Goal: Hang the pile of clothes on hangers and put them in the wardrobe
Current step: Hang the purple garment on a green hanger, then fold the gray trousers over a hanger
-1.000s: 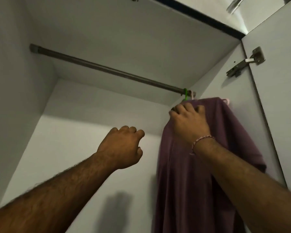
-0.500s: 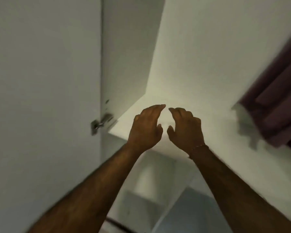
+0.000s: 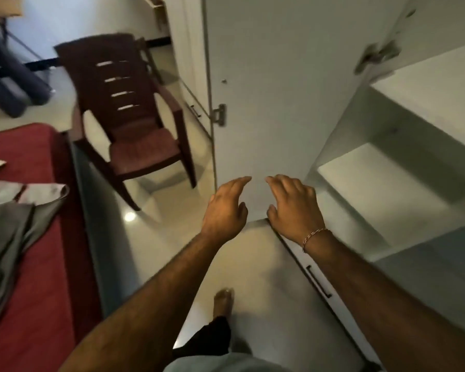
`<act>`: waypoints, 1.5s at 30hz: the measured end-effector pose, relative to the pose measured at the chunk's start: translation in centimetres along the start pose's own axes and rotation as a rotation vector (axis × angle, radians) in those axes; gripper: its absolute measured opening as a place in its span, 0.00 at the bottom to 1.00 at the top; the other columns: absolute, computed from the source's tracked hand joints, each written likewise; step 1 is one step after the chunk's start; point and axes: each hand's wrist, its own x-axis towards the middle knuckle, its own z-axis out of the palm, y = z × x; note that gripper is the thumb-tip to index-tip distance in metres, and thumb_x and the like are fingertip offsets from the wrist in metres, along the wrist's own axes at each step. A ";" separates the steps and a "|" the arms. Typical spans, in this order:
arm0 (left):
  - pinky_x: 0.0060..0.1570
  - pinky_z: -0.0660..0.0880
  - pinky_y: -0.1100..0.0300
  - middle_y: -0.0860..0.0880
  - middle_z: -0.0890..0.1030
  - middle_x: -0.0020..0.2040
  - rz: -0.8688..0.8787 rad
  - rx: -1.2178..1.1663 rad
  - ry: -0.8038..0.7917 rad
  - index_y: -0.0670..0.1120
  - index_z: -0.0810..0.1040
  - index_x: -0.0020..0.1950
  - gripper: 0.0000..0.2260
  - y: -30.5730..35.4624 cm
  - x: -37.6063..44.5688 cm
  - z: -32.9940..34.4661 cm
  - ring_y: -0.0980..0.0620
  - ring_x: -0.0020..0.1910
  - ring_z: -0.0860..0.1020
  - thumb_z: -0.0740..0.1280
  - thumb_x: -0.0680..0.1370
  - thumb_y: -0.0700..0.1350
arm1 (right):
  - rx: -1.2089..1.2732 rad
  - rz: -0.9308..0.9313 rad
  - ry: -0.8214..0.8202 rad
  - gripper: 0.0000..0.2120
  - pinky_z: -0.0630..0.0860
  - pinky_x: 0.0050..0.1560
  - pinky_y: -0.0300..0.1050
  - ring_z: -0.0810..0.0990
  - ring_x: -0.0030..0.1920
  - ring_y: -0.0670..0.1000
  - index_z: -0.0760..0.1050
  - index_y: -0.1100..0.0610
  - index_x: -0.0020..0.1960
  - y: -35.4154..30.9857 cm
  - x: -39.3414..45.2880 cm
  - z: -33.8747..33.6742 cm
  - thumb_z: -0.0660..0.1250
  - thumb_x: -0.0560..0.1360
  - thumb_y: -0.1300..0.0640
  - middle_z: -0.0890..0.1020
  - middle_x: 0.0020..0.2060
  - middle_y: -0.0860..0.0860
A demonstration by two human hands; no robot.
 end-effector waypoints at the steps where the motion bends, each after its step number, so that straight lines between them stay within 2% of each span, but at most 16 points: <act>1: 0.73 0.70 0.48 0.50 0.73 0.75 -0.042 0.005 0.017 0.51 0.67 0.80 0.30 -1.3 -1.4 -1.1 0.49 0.74 0.70 0.66 0.78 0.37 | 0.006 -0.045 -0.018 0.31 0.70 0.64 0.56 0.73 0.70 0.55 0.67 0.50 0.76 -2.1 0.0 0.8 0.68 0.75 0.51 0.73 0.72 0.51; 7: 0.73 0.65 0.57 0.51 0.73 0.76 -0.426 0.003 0.269 0.52 0.67 0.80 0.29 -11.2 -13.6 -10.3 0.51 0.74 0.70 0.68 0.80 0.39 | 0.069 -0.359 -0.183 0.32 0.69 0.63 0.53 0.71 0.69 0.53 0.66 0.49 0.77 -19.9 0.5 5.4 0.67 0.73 0.50 0.72 0.71 0.48; 11: 0.73 0.69 0.49 0.49 0.74 0.74 -0.623 -0.036 0.415 0.49 0.69 0.79 0.29 -17.9 -23.2 -16.1 0.48 0.72 0.72 0.67 0.77 0.40 | 0.118 -0.508 -0.309 0.32 0.68 0.65 0.53 0.69 0.71 0.52 0.64 0.47 0.78 -31.9 0.0 8.6 0.66 0.75 0.49 0.71 0.72 0.47; 14: 0.70 0.71 0.45 0.48 0.76 0.73 -0.758 -0.092 0.521 0.48 0.70 0.77 0.30 -22.9 -30.3 -20.3 0.45 0.70 0.75 0.64 0.74 0.45 | 0.144 -0.599 -0.395 0.32 0.68 0.65 0.53 0.68 0.71 0.53 0.63 0.47 0.79 -40.7 -0.6 10.9 0.66 0.76 0.50 0.71 0.71 0.47; 20: 0.67 0.73 0.45 0.47 0.79 0.68 -1.053 -0.090 0.698 0.49 0.72 0.75 0.30 -30.4 -43.9 -26.9 0.44 0.66 0.77 0.63 0.71 0.47 | 0.083 -0.919 -0.582 0.32 0.72 0.63 0.56 0.70 0.70 0.54 0.63 0.48 0.79 -57.1 -3.8 15.7 0.66 0.76 0.50 0.70 0.71 0.46; 26: 0.65 0.74 0.45 0.48 0.79 0.66 -1.310 -0.084 0.753 0.51 0.72 0.75 0.30 -34.4 -53.0 -30.1 0.45 0.65 0.76 0.61 0.71 0.47 | -0.032 -1.144 -0.720 0.32 0.73 0.63 0.59 0.70 0.70 0.56 0.63 0.48 0.78 -68.4 -5.9 19.9 0.66 0.76 0.49 0.69 0.71 0.49; 30: 0.65 0.74 0.46 0.48 0.80 0.65 -1.393 -0.083 0.763 0.50 0.72 0.74 0.28 -37.4 -54.4 -31.4 0.44 0.65 0.76 0.64 0.72 0.45 | -0.118 -1.224 -0.749 0.31 0.73 0.63 0.61 0.70 0.68 0.57 0.64 0.48 0.77 -73.5 -4.1 22.7 0.67 0.76 0.48 0.70 0.69 0.51; 35: 0.68 0.73 0.49 0.46 0.77 0.70 -1.411 -0.135 0.734 0.48 0.71 0.77 0.27 -43.2 -50.4 -34.4 0.46 0.69 0.73 0.67 0.77 0.41 | -0.140 -1.131 -0.835 0.31 0.70 0.64 0.61 0.68 0.71 0.59 0.64 0.52 0.77 -77.8 2.9 27.7 0.67 0.76 0.50 0.69 0.70 0.54; 40: 0.64 0.74 0.54 0.46 0.77 0.66 -1.458 -0.311 0.751 0.47 0.71 0.76 0.24 -51.2 -42.8 -37.8 0.46 0.64 0.76 0.67 0.80 0.40 | -0.132 -1.027 -0.894 0.28 0.70 0.64 0.63 0.67 0.71 0.60 0.67 0.53 0.75 -81.3 12.5 33.3 0.66 0.77 0.52 0.69 0.70 0.55; 45: 0.62 0.74 0.55 0.50 0.78 0.63 -1.500 -0.396 0.724 0.47 0.72 0.75 0.23 -57.1 -38.0 -39.4 0.49 0.60 0.77 0.68 0.80 0.41 | -0.219 -1.044 -0.868 0.27 0.70 0.65 0.64 0.65 0.72 0.61 0.67 0.55 0.74 -85.0 19.0 38.7 0.66 0.76 0.52 0.65 0.73 0.55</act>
